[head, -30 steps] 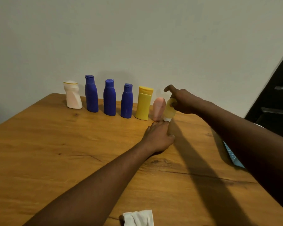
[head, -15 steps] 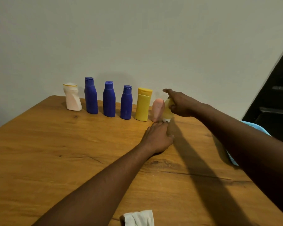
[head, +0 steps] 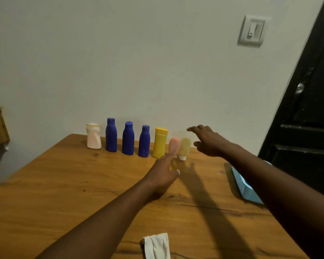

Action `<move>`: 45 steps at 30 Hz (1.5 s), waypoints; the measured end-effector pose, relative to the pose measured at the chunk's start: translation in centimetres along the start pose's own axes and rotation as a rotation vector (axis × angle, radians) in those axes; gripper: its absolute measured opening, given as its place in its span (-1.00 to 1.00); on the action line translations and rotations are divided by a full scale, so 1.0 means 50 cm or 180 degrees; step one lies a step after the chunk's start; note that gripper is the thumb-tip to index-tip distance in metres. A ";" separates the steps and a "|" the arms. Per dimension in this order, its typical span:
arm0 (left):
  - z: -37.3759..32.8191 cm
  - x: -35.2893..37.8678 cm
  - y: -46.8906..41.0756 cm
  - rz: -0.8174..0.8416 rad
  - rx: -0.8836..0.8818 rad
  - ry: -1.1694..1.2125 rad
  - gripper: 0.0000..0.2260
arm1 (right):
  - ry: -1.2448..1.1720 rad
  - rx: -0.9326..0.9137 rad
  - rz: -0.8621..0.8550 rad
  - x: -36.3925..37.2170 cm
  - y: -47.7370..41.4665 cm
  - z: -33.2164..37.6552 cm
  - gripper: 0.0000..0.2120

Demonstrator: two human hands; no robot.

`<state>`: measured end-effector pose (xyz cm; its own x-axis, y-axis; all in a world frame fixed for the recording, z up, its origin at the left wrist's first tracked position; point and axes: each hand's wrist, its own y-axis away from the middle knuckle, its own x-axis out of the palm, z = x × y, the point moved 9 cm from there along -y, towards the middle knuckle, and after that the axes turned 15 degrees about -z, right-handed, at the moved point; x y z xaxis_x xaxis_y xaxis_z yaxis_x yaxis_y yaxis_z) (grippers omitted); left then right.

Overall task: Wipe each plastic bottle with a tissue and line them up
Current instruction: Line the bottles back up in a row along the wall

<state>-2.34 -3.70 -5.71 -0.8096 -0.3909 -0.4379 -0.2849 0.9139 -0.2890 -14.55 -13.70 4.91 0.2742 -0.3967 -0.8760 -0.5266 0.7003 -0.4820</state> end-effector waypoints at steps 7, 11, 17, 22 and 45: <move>-0.056 -0.036 0.034 0.0052 0.0264 -0.0594 -0.47 | -0.0128 0.0057 0.0034 -0.070 0.041 0.017 -0.54; -0.057 -0.015 0.033 0.0118 0.0189 -0.0512 -0.47 | -0.0143 0.0077 0.0001 -0.058 0.032 0.023 -0.60; -0.036 0.041 -0.007 0.0208 0.0095 -0.0075 -0.57 | -0.0173 0.0244 -0.0141 0.010 -0.021 0.002 -0.64; 0.006 0.079 -0.056 0.0216 0.0137 -0.0029 -0.60 | -0.0255 0.0402 -0.0285 0.078 -0.076 -0.025 -0.62; 0.040 0.197 -0.108 0.0655 0.0400 -0.0828 -0.35 | -0.0655 0.0390 -0.0421 0.119 -0.075 -0.073 -0.72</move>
<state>-7.75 -12.73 -10.16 -0.6812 -0.2294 -0.6952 -0.0510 0.9622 -0.2675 -13.91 -20.86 1.54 0.4985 -0.3693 -0.7843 -0.3775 0.7220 -0.5798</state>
